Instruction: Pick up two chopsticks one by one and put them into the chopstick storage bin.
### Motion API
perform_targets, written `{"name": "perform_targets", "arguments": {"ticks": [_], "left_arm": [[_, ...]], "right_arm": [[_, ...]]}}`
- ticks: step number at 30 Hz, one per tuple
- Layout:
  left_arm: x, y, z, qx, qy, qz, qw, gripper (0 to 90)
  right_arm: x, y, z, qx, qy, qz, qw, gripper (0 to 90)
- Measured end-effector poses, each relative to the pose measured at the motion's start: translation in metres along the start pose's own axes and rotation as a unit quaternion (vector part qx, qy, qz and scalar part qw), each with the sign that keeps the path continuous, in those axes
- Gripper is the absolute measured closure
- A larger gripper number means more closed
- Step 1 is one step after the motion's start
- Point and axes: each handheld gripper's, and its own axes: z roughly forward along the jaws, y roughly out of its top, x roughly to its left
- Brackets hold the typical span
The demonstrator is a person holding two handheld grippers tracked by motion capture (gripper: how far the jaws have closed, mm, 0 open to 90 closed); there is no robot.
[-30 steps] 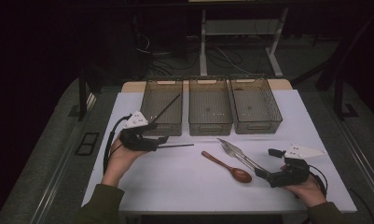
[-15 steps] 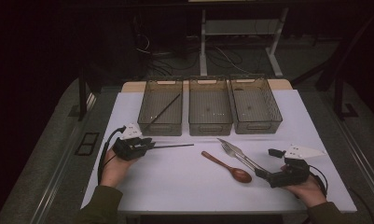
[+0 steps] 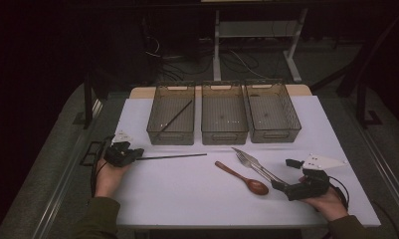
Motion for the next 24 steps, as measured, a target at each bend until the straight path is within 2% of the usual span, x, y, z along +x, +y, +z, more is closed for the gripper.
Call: {"name": "perform_targets", "arguments": {"ticks": [3,11,24], "left_arm": [[0.002,-0.002,0.001,0.006,0.002,-0.007,1.0,88.8],[0.001,-0.007,-0.005,0.014,-0.009,-0.019,0.9997,88.8],[-0.016,-0.02,-0.02,0.031,-0.039,-0.017,0.9986,88.8]], "right_arm": [[0.0,0.0,0.0,0.0,-0.001,0.0,1.0,2.4],[0.0,0.0,-0.001,-0.002,-0.003,0.003,1.0,2.4],[-0.001,0.0,-0.001,-0.003,-0.002,0.003,1.0,2.4]]}}
